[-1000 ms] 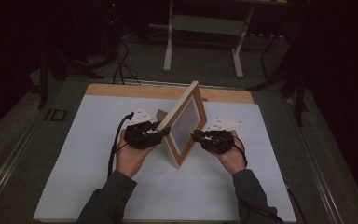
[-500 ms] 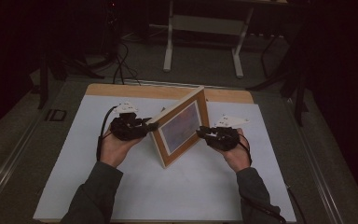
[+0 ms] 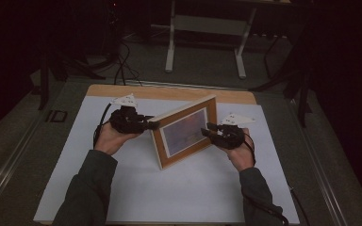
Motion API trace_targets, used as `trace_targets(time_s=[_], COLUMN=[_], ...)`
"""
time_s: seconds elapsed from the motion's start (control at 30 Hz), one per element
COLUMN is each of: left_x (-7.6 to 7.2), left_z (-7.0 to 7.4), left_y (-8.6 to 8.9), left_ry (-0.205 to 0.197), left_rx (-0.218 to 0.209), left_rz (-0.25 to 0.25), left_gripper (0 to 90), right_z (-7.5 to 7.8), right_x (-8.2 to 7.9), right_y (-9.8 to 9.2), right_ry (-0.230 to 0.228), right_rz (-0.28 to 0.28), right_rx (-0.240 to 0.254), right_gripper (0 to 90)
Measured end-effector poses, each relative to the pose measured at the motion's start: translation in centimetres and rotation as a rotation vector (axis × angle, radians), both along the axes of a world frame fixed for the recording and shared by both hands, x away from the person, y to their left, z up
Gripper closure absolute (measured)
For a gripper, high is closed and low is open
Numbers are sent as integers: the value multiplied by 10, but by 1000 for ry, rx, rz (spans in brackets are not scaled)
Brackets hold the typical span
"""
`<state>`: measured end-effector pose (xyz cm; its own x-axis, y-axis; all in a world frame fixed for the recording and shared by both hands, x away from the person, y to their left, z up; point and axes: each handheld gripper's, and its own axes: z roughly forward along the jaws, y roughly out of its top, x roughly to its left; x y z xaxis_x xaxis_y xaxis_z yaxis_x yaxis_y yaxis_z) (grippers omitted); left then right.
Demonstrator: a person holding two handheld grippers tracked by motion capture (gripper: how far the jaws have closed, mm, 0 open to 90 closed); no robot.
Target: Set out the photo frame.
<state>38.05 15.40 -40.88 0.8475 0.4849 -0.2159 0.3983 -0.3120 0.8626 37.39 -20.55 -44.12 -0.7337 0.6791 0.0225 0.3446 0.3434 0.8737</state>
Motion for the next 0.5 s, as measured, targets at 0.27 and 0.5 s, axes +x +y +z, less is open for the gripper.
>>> trace_targets(time_s=[0.27, 0.5], left_x=[-18, -41], left_z=[-6, -20], left_y=[-4, -4], left_ry=[-37, -23], left_rx=[-34, -45], left_rz=[147, 268], left_gripper=[606, 581], right_z=[-4, -1], right_x=[15, 30], right_y=[-5, -12], right_ry=[17, -7], right_rz=[-56, -124], right_rx=[-36, -50], right_gripper=[522, 454])
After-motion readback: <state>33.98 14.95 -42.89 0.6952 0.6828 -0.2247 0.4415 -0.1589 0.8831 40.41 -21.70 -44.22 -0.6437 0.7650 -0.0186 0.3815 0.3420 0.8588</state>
